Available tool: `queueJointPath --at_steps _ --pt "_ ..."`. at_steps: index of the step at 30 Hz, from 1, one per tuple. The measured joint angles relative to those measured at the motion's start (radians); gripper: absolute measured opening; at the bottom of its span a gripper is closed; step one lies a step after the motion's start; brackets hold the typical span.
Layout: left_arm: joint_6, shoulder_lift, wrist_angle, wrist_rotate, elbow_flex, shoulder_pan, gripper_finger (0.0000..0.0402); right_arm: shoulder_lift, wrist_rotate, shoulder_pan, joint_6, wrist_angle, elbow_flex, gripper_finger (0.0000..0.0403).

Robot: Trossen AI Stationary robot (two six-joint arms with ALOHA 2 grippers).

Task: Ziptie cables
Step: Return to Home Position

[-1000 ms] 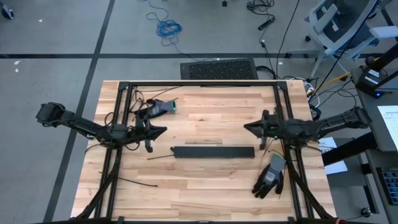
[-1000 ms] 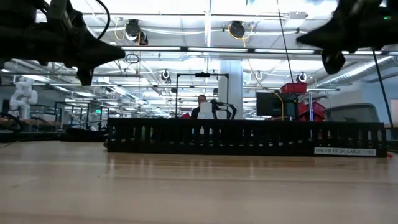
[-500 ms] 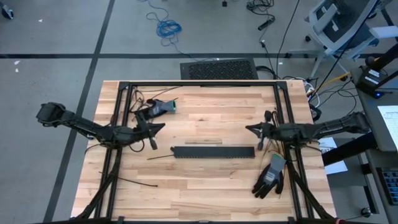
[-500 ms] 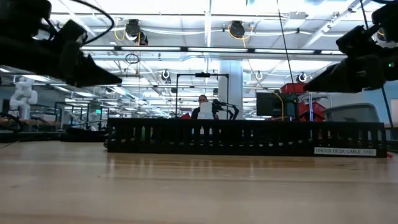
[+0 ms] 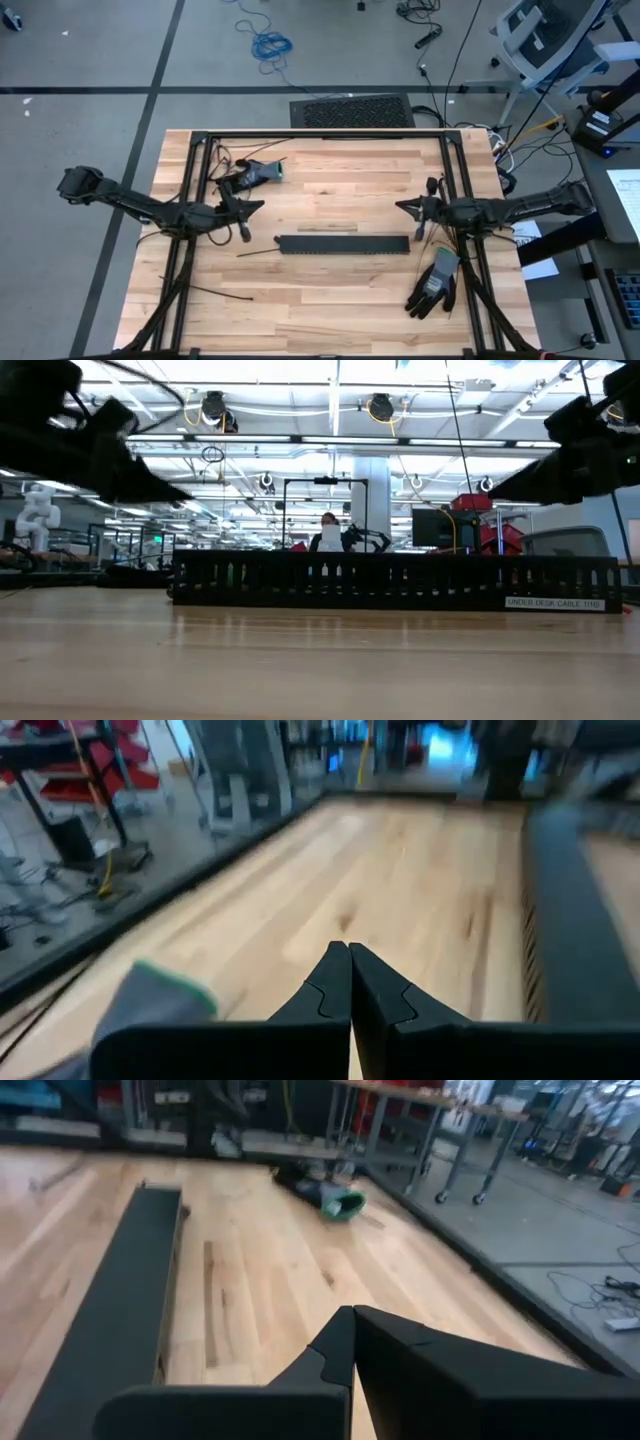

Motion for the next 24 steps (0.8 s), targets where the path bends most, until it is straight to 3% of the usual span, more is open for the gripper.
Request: queueJointPath --at_steps 13,21,24 --pt "-0.001 -0.424 -0.022 0.008 0.000 0.000 0.0001 -0.307 0.003 -0.072 0.000 -0.009 0.002 0.0000" --pt "-0.001 -0.711 -0.022 0.008 0.000 0.005 0.0001 -0.309 0.004 -0.084 0.000 -0.006 0.001 0.0000" --pt "0.000 -0.717 0.007 0.002 0.000 0.028 0.0001 -0.305 0.004 -0.080 0.001 0.005 0.001 0.0000"
